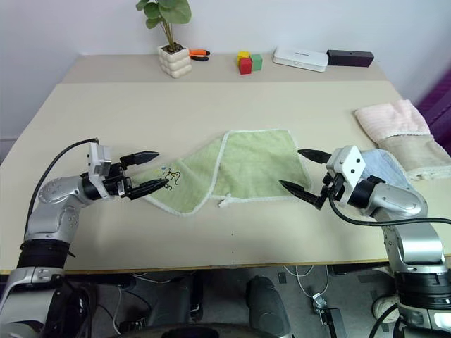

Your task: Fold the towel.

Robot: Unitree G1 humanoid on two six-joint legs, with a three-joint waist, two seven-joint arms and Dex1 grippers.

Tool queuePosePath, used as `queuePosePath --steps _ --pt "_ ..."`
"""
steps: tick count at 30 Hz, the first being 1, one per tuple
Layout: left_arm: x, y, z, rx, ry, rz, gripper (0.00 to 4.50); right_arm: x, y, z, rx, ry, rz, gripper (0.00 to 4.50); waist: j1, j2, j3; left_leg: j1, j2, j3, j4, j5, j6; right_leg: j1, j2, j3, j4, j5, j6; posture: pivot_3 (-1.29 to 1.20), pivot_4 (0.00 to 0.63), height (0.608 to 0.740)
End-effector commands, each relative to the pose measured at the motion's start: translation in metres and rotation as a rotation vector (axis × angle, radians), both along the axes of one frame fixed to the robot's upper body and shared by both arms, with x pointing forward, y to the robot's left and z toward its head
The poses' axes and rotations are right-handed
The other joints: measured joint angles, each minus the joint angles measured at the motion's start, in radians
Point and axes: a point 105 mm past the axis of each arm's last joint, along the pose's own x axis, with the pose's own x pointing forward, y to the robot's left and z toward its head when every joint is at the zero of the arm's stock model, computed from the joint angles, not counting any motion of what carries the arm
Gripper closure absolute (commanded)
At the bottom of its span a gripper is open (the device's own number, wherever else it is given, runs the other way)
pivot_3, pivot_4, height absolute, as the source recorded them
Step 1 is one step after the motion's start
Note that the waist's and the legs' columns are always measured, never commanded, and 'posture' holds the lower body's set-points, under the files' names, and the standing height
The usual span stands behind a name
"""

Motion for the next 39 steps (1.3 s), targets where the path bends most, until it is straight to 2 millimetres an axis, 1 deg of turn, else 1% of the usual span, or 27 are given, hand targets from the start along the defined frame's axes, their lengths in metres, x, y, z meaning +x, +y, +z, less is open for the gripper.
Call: queuePosePath --steps 1,3,5,7,9,11,13,14,17,18,20,25,27,29,31,34,36,39 --pt "-0.005 -0.002 0.007 -0.007 -0.033 -0.023 0.0 0.003 0.002 0.013 0.002 -0.058 0.012 0.04 -0.001 0.0 0.0 0.0 0.0 0.0 0.0 0.0 0.0 0.0 0.0 0.0 0.0 0.0 0.0 0.0 0.15 0.735" --pt "-0.014 -0.006 0.003 -0.016 0.014 -0.073 0.0 0.004 0.005 0.014 0.005 -0.061 0.019 0.04 -0.002 0.0 0.0 0.0 0.0 0.0 0.0 0.0 0.0 0.0 0.0 0.0 0.0 0.0 0.0 0.0 0.15 0.735" --pt "-0.029 -0.015 -0.003 -0.009 0.052 -0.145 0.0 0.005 0.008 0.014 0.009 -0.064 0.026 0.04 -0.003 0.0 0.0 0.0 0.0 0.0 0.0 0.0 0.0 0.0 0.0 0.0 0.0 0.0 0.0 0.0 0.15 0.735" --pt "-0.036 -0.019 0.0 -0.008 0.051 -0.174 0.0 0.007 0.009 0.014 0.011 -0.064 0.028 0.04 -0.002 0.0 0.0 0.0 0.0 0.0 -0.001 0.0 0.0 0.0 0.0 0.0 0.0 0.0 0.0 0.0 0.15 0.735" --pt "-0.037 -0.02 0.009 -0.017 0.047 -0.187 0.0 0.009 0.011 0.012 0.016 -0.063 0.034 0.04 0.001 0.0 0.0 0.0 0.0 0.0 0.0 0.0 0.0 0.0 0.0 0.0 0.0 0.0 0.0 0.0 0.15 0.735" --pt "-0.046 -0.022 0.013 0.029 0.049 -0.238 0.0 0.013 0.016 0.011 0.03 -0.069 0.048 0.04 -0.001 0.0 0.0 0.0 0.0 -0.001 0.001 0.0 0.0 0.0 0.0 0.0 0.001 0.0 0.0 0.0 0.15 0.735" --pt "-0.055 -0.024 0.008 0.131 0.041 -0.287 0.0 0.017 0.023 0.012 0.048 -0.08 0.062 0.04 -0.003 0.0 0.0 0.0 0.0 0.0 0.0 0.0 0.0 0.0 0.0 0.0 0.0 0.0 0.0 0.0 0.15 0.735" --pt "-0.058 -0.019 0.006 0.163 0.039 -0.295 0.0 0.018 0.029 0.013 0.053 -0.086 0.069 0.04 -0.003 0.001 0.0 0.0 0.0 0.0 0.0 0.0 0.0 0.0 0.0 0.0 0.0 0.0 0.0 0.0 0.15 0.735" --pt "-0.065 -0.017 0.0 0.255 0.03 -0.332 0.0 0.021 0.04 0.012 0.069 -0.096 0.088 0.04 -0.003 0.001 0.0 0.001 0.0 0.0 -0.001 0.0 0.0 -0.001 0.0 0.0 0.0 0.0 0.0 0.0 0.15 0.735" --pt "-0.065 -0.019 -0.003 0.286 0.023 -0.337 0.0 0.022 0.041 0.011 0.073 -0.096 0.091 0.04 -0.004 0.001 0.0 0.001 0.0 0.0 -0.001 0.0 0.0 -0.001 0.0 0.0 0.0 0.0 0.0 0.0 0.15 0.735" --pt "-0.066 -0.02 -0.017 0.403 -0.004 -0.352 0.0 0.023 0.047 0.013 0.096 -0.106 0.108 0.04 0.0 0.001 0.0 0.0 0.0 0.0 -0.001 0.0 0.0 -0.001 0.0 0.0 0.0 -0.002 -0.003 0.0 0.15 0.735" --pt "-0.059 -0.021 -0.026 0.448 -0.026 -0.334 0.0 0.023 0.067 0.014 0.131 -0.13 0.137 0.04 -0.001 0.001 0.0 0.0 0.0 0.0 -0.001 0.0 0.0 0.0 0.0 0.0 0.0 -0.002 -0.003 0.0 0.15 0.735" --pt "-0.054 -0.02 -0.033 0.499 -0.054 -0.318 0.0 0.024 0.071 0.017 0.142 -0.147 0.136 0.04 -0.001 0.001 0.0 0.0 0.0 0.0 -0.001 0.0 0.0 -0.001 0.0 0.0 0.0 -0.002 -0.003 0.0 0.15 0.735" --pt "-0.051 -0.013 -0.035 0.518 -0.055 -0.301 0.0 0.025 0.08 0.019 0.15 -0.16 0.137 0.04 -0.002 0.001 0.0 0.0 0.0 0.001 -0.001 0.0 0.0 -0.001 0.0 0.0 0.0 -0.002 -0.003 0.0 0.15 0.735" --pt "-0.046 -0.018 -0.037 0.518 -0.075 -0.296 0.0 0.027 0.082 0.021 0.154 -0.175 0.137 0.04 -0.002 0.001 0.0 0.0 0.0 0.001 -0.001 0.0 0.0 -0.001 0.0 0.0 0.0 -0.002 -0.003 0.0 0.15 0.735" --pt "-0.037 -0.02 -0.049 0.591 -0.114 -0.284 0.0 0.029 0.087 0.02 0.167 -0.186 0.138 0.04 0.004 0.001 0.0 0.0 0.0 0.001 0.0 0.0 0.0 -0.001 0.0 0.0 0.001 -0.001 -0.001 0.0 0.15 0.735" --pt "-0.034 -0.028 -0.05 0.549 -0.116 -0.281 0.0 0.028 0.092 0.018 0.173 -0.188 0.143 0.04 0.003 0.001 0.0 0.0 0.0 0.001 0.0 0.0 0.0 -0.001 0.0 0.0 0.0 0.0 0.0 0.0 0.15 0.735" --pt "-0.034 -0.046 -0.049 0.48 -0.111 -0.307 0.0 0.026 0.098 0.017 0.191 -0.195 0.144 0.04 0.001 0.001 0.0 0.0 0.0 0.001 0.0 0.0 0.0 -0.001 0.0 0.0 0.001 0.0 0.0 0.0 0.15 0.735"
